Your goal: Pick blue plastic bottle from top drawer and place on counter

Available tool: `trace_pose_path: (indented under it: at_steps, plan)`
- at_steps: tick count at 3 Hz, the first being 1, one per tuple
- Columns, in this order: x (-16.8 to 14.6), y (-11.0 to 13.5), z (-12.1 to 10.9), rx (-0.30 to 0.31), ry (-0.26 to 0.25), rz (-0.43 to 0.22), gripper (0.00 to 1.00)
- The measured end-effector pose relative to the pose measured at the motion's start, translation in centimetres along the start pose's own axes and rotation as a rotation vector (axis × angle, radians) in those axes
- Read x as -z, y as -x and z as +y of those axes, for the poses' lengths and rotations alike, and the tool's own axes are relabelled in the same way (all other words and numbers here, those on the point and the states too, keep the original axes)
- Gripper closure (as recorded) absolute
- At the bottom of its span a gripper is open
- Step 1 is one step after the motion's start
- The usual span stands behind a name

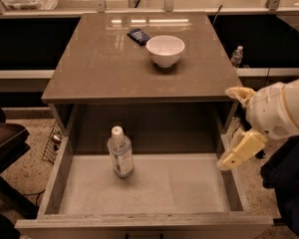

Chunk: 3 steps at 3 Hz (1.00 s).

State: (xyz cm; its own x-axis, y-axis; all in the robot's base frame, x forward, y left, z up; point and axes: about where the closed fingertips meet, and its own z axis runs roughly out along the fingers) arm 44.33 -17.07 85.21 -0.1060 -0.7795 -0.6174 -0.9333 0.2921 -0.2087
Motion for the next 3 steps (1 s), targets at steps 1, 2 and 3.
trace_pose_path:
  at_steps: [1,2,3]
  plan:
    - [-4.2,2.3,-0.9,0.017,-0.042,-0.224,0.00]
    - [-5.2,4.8,-1.1,0.043,-0.051,-0.326,0.00]
    - [-5.2,4.8,-1.1,0.043,-0.051,-0.326,0.00]
